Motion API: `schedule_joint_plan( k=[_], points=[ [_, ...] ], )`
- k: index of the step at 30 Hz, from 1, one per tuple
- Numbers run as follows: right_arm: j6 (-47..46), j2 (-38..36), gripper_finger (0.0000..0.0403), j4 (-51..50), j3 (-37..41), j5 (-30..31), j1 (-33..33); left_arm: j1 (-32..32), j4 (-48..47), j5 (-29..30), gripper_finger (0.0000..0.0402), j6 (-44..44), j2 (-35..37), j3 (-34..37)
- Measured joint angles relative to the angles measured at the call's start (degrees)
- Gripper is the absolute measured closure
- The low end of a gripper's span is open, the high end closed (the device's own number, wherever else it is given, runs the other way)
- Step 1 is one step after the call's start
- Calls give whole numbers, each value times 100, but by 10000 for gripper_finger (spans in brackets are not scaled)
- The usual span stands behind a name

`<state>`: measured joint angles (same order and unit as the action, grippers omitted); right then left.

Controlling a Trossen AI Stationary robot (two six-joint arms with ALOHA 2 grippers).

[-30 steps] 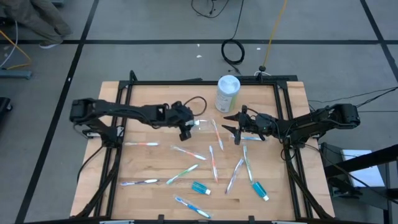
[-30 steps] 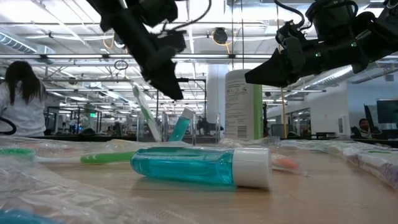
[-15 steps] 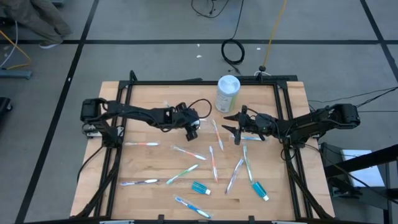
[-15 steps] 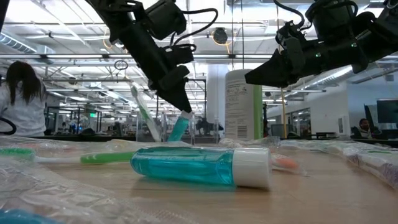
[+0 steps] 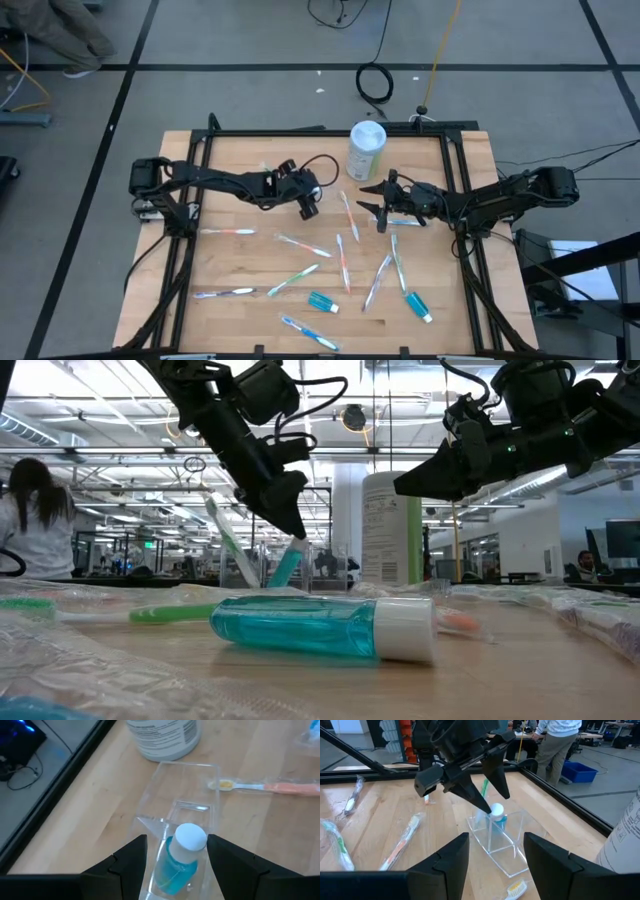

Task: Pick & Place toothbrushing station
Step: Put the blue mouthwash into the transparent organizer

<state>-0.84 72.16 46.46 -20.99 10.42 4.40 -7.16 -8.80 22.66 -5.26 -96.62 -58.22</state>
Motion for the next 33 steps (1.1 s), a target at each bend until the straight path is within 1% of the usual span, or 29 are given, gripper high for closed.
schedule_joint_plan(
  k=[5,18,24,30,33],
  points=[
    [0,0,222,0,0,-1,1,-20,-2,316,188,24,2,0],
    [0,0,222,0,0,-1,-2,-418,-23,347,188,-94,2,-3],
    [0,0,222,0,0,-1,1,-446,-153,344,188,-90,2,-7],
    [0,0,222,-2,0,-1,1,-402,-167,343,188,-126,279,-9],
    [0,0,222,-2,0,0,-1,-400,27,335,188,-129,420,-9]
  ],
)
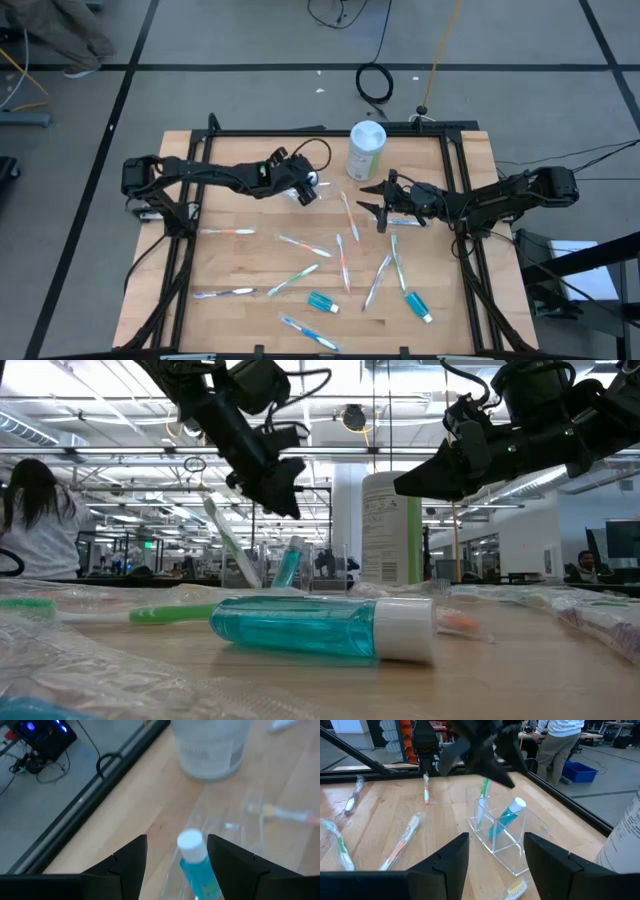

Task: Pick & Place toothbrushing station
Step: Put the blue mouthwash into the transparent organizer

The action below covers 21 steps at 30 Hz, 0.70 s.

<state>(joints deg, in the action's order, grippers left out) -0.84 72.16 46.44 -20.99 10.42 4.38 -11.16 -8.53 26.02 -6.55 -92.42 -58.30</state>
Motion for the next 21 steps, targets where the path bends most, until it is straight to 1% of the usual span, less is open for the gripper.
schedule_joint_plan(
  k=[3,7,10,13,21],
  points=[
    [-2,0,222,0,0,0,0,-11,290,-116,188,70,16,0],
    [-1,0,222,0,0,0,1,-58,569,-527,188,292,-64,0],
    [0,0,222,0,0,0,1,-82,633,-542,188,286,-66,2],
    [0,0,222,1,0,0,1,-116,608,-398,188,352,-121,1],
    [0,0,222,0,2,0,0,-311,783,-397,188,222,-537,2]
  ],
)
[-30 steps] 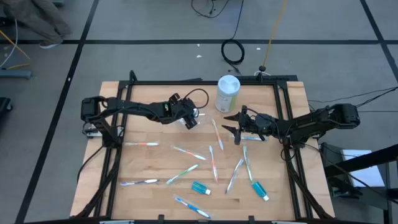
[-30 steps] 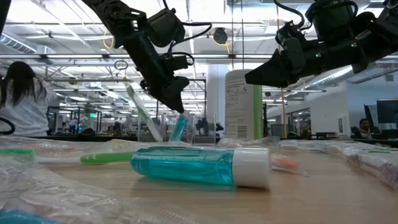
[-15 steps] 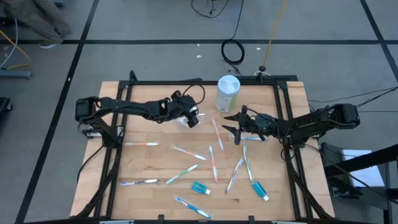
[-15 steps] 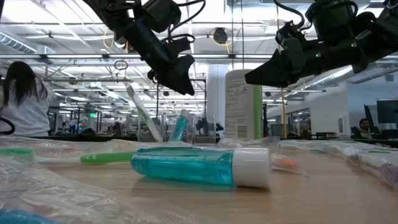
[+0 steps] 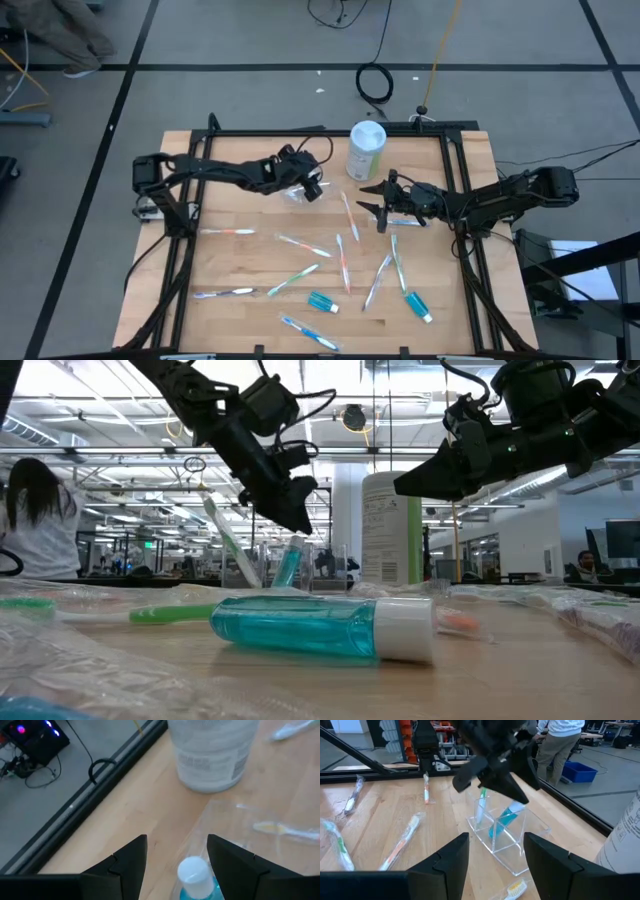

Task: Pick & Place toothbrushing station
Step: Put the blue mouthwash into the transparent organizer

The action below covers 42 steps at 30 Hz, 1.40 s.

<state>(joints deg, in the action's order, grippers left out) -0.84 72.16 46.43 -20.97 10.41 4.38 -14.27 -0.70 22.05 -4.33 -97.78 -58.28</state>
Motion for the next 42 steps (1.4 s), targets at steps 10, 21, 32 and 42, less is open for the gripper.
schedule_joint_plan(
  k=[10,21,32,42],
  points=[
    [0,0,222,-2,0,0,0,-39,-106,-106,188,-106,-63,0],
    [-2,0,222,-1,0,0,0,3,-608,-106,188,-202,-63,0],
    [0,0,222,0,0,0,0,339,-718,-112,188,-248,-63,0],
    [0,0,222,0,0,0,0,477,-733,-54,188,-397,-60,0]
  ],
)
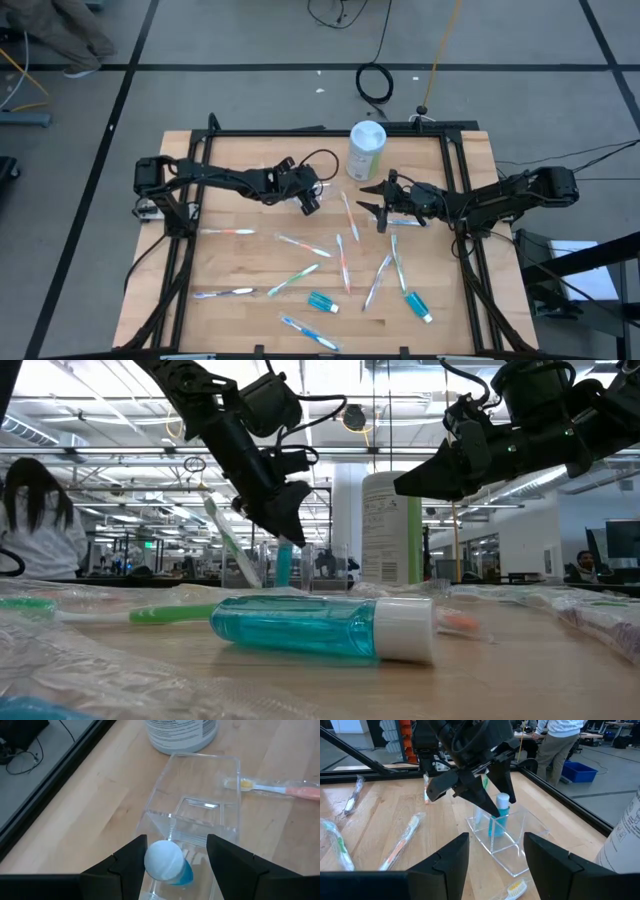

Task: Pick & Place toothbrushing station
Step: Put the blue mouthwash into the transparent organizer, then put the green toothbrush into the transparent organizer

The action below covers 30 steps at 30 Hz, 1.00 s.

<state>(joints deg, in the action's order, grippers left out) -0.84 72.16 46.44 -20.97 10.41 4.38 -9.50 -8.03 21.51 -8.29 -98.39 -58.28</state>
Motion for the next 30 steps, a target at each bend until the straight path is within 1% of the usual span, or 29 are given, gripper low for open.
schedule_joint_plan(
  k=[4,10,13,18,25,30],
  points=[
    [-1,-1,222,-1,0,0,1,-66,2,86,188,-147,0,0],
    [-2,0,222,-2,0,0,2,-136,4,100,188,-70,5,0],
    [-1,0,222,-2,0,0,2,-136,-90,89,188,-14,169,7],
    [0,0,222,0,0,0,0,-132,-456,90,188,2,742,4],
    [-2,0,222,-4,0,-7,0,-14,-1128,93,188,74,1827,4],
    [-2,-2,222,0,0,-4,0,129,-1774,88,188,-1,2659,4]
  ],
)
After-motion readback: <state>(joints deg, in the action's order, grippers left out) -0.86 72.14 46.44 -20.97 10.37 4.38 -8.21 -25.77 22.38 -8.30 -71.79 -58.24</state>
